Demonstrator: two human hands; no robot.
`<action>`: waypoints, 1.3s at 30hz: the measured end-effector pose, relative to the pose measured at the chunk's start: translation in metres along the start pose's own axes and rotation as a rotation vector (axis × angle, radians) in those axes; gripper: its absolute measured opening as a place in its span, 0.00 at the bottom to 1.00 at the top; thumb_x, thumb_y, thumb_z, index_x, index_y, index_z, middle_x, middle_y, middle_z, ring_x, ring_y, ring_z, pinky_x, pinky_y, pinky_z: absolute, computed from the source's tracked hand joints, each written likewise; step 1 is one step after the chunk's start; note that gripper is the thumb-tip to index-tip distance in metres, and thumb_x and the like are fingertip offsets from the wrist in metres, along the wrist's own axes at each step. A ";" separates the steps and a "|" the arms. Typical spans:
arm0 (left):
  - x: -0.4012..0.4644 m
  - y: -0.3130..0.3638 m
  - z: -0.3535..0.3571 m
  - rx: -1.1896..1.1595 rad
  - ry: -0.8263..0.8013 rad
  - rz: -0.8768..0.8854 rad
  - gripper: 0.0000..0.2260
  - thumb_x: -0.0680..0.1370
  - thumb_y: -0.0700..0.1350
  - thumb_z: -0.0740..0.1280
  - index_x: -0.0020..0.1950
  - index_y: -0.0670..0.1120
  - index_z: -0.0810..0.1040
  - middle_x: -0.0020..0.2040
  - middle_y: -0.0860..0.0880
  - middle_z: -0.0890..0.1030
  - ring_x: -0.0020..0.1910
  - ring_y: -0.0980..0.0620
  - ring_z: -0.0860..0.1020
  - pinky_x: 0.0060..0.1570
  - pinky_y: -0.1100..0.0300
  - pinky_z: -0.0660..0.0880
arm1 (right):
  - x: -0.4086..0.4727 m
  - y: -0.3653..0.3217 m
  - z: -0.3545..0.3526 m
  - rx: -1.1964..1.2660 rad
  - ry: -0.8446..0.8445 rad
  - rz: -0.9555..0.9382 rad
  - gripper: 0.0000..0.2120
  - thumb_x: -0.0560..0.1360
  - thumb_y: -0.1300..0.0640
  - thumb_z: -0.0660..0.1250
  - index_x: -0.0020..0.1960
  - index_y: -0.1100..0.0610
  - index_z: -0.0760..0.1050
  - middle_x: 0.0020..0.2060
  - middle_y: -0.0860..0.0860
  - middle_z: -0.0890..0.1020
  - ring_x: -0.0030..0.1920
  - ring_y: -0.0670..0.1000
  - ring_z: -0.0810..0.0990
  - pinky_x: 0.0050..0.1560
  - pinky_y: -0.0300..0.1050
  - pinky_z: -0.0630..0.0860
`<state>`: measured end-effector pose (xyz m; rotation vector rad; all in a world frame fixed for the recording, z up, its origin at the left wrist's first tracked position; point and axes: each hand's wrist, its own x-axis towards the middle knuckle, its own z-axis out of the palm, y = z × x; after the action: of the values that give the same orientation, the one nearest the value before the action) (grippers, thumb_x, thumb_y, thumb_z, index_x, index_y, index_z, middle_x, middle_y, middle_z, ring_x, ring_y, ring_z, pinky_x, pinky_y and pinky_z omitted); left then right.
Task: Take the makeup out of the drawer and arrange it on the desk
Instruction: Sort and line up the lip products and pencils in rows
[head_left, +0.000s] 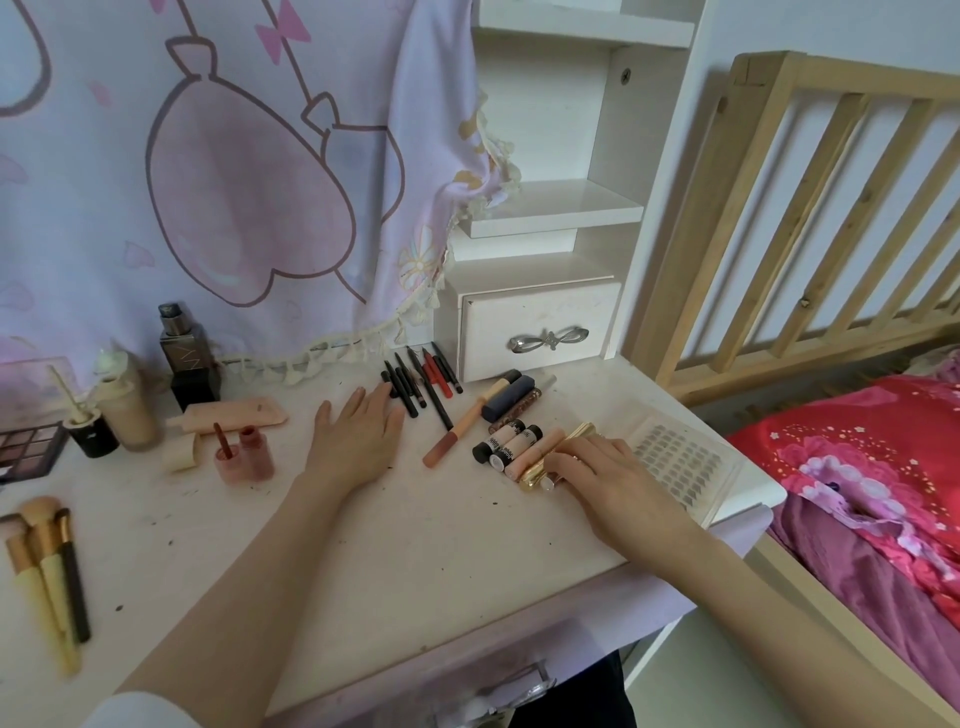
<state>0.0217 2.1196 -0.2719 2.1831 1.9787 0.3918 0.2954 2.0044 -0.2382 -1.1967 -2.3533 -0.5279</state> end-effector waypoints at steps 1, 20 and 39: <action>0.000 0.000 0.000 0.002 -0.001 0.000 0.23 0.81 0.53 0.42 0.76 0.50 0.49 0.76 0.53 0.55 0.75 0.55 0.48 0.72 0.48 0.41 | 0.000 0.002 0.001 0.001 0.014 0.007 0.21 0.63 0.72 0.63 0.52 0.54 0.72 0.45 0.52 0.79 0.43 0.54 0.78 0.45 0.43 0.65; -0.018 0.028 -0.050 -0.356 0.029 0.089 0.20 0.82 0.45 0.54 0.74 0.45 0.59 0.73 0.44 0.59 0.72 0.50 0.58 0.70 0.58 0.55 | 0.065 -0.013 -0.046 0.539 0.312 0.374 0.06 0.80 0.61 0.58 0.55 0.56 0.71 0.46 0.39 0.71 0.42 0.37 0.71 0.45 0.25 0.66; -0.080 0.118 -0.182 -0.241 0.005 0.590 0.05 0.75 0.44 0.68 0.45 0.54 0.75 0.40 0.57 0.73 0.38 0.59 0.71 0.40 0.70 0.66 | 0.095 0.021 -0.081 1.735 -0.657 0.384 0.21 0.74 0.53 0.65 0.59 0.67 0.75 0.32 0.50 0.77 0.26 0.46 0.68 0.26 0.35 0.61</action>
<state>0.0710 2.0182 -0.0697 2.5520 1.1715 0.6683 0.2803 2.0357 -0.1169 -0.7689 -1.7241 1.8584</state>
